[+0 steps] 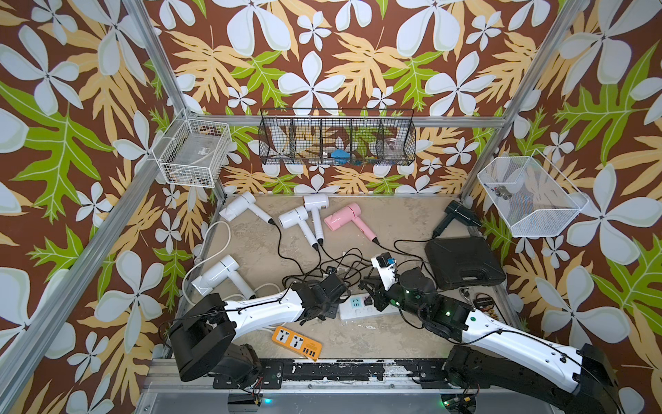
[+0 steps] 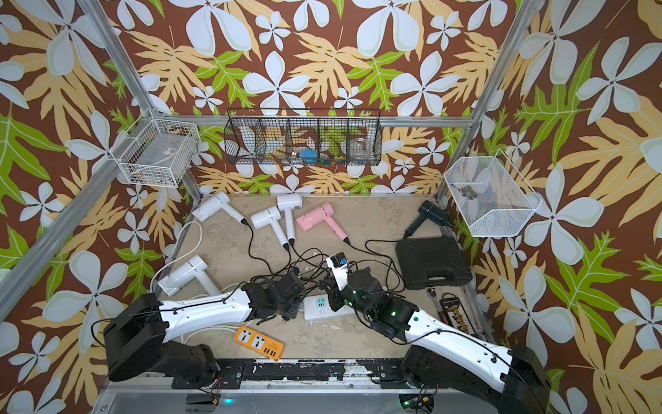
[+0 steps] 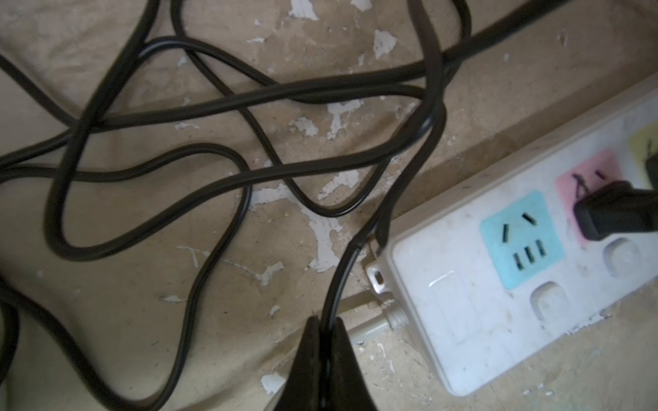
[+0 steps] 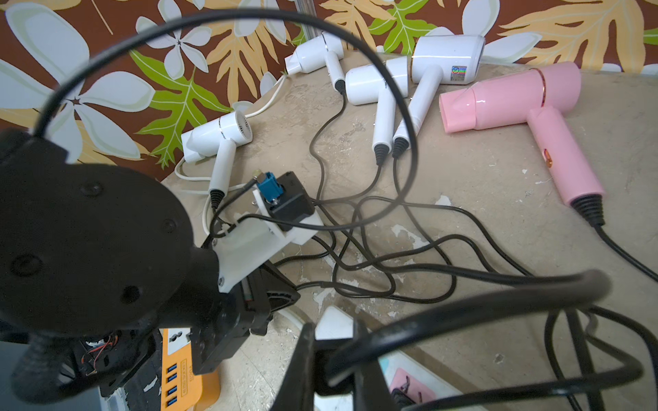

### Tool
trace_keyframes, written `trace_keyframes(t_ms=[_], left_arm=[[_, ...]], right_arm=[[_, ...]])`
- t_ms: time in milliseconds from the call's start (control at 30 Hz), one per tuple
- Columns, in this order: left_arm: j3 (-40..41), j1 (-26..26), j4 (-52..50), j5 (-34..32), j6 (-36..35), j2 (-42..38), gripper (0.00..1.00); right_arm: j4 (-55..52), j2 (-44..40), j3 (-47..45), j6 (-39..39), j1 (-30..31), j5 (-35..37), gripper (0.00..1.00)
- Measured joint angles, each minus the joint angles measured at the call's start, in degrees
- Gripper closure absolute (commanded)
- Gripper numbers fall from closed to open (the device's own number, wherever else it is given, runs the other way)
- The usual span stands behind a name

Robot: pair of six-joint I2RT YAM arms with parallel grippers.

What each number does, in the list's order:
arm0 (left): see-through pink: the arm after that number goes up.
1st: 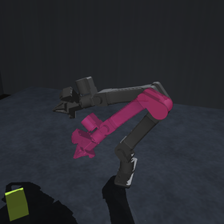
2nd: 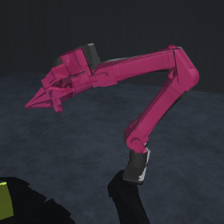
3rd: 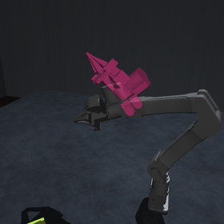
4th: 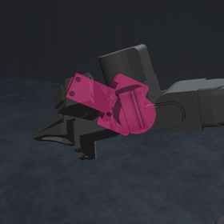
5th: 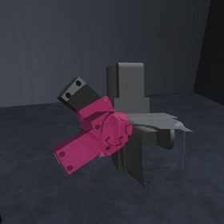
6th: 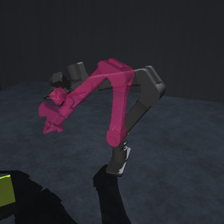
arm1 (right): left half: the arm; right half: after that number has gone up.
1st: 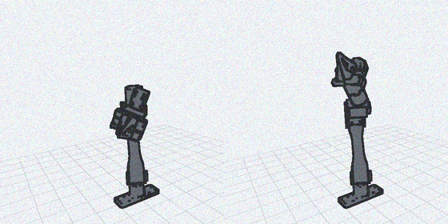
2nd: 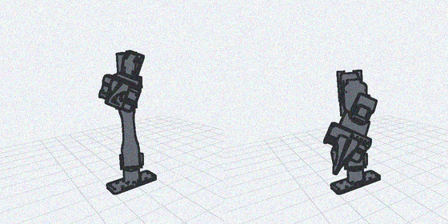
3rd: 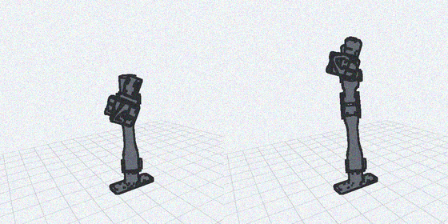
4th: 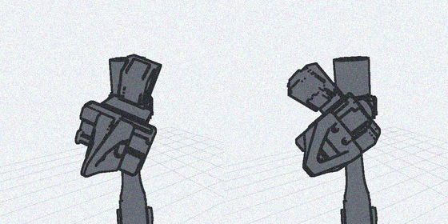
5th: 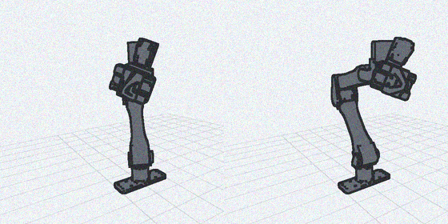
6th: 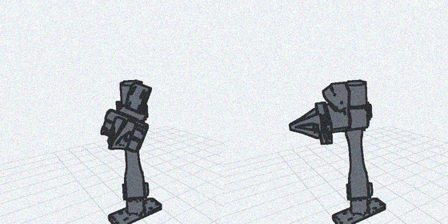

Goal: Charge the blow dryers
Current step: Adjust the charging cable at the center of the board.

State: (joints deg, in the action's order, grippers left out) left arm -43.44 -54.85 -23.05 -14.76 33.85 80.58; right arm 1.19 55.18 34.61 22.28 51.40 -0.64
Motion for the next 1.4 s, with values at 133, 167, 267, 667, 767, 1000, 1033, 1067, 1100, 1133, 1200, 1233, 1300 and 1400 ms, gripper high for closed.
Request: trace_keyframes(t_ms=[133, 167, 267, 667, 767, 1000, 1033, 1067, 1100, 1133, 1200, 1233, 1300, 1400], left_arm=[[1.40, 0.39, -0.68, -3.82, 1.77, -4.44, 1.00], [1.64, 0.87, -0.83, -4.96, 2.23, -5.70, 1.00], [2.82, 3.34, -1.09, -7.58, 3.61, -9.49, 1.00], [8.55, 12.68, -1.99, -16.87, 8.63, -20.31, 1.00], [9.94, 14.88, -2.10, -17.99, 9.66, -20.33, 1.00], [8.46, 16.50, -2.97, -18.27, 10.99, -20.96, 0.46], [7.85, 16.50, -3.04, -18.01, 10.99, -21.55, 0.38], [7.30, 16.50, -3.02, -17.68, 11.02, -22.18, 0.30], [6.86, 16.50, -3.02, -17.38, 10.97, -22.67, 0.24], [6.29, 16.50, -2.89, -16.92, 10.97, -23.26, 0.17], [5.29, 16.50, -2.21, -15.65, 10.73, -24.09, 0.10], [4.72, 16.50, -1.75, -14.88, 10.51, -24.33, 0.07], [3.61, 16.50, -0.63, -13.60, 9.84, -24.59, 0.05], [2.56, 16.50, 1.68, -11.76, 9.38, -24.87, 0.02]], right_arm=[[-0.72, -1.27, -0.15, 0.09, -0.02, 0.44, 1.00], [-0.72, -1.64, -0.42, 0.22, -0.02, 0.63, 1.00], [-0.74, -1.77, -0.87, 0.48, -0.02, 0.70, 1.00], [-0.50, -0.35, -1.38, 1.49, -0.02, 0.79, 1.00], [-0.50, -0.15, -1.38, 1.53, -0.02, 0.79, 1.00], [-0.52, 0.79, -1.36, 2.38, -0.02, 0.79, 1.00], [-0.52, 1.05, -1.29, 2.62, -0.02, 0.79, 1.00], [-0.52, 1.33, -1.20, 2.73, -0.02, 0.79, 1.00], [-0.52, 1.55, -1.14, 2.80, -0.02, 0.79, 1.00], [-0.55, 1.84, -1.09, 2.93, -0.02, 0.79, 1.00], [-0.57, 2.34, -1.09, 3.13, -0.02, 0.79, 1.00], [-0.68, 2.49, -1.09, 3.21, -0.02, 0.79, 1.00], [-0.83, 2.69, -1.09, 4.09, -0.02, 0.76, 1.00], [-1.09, 2.91, -1.18, 4.52, 0.02, 0.63, 1.00]])
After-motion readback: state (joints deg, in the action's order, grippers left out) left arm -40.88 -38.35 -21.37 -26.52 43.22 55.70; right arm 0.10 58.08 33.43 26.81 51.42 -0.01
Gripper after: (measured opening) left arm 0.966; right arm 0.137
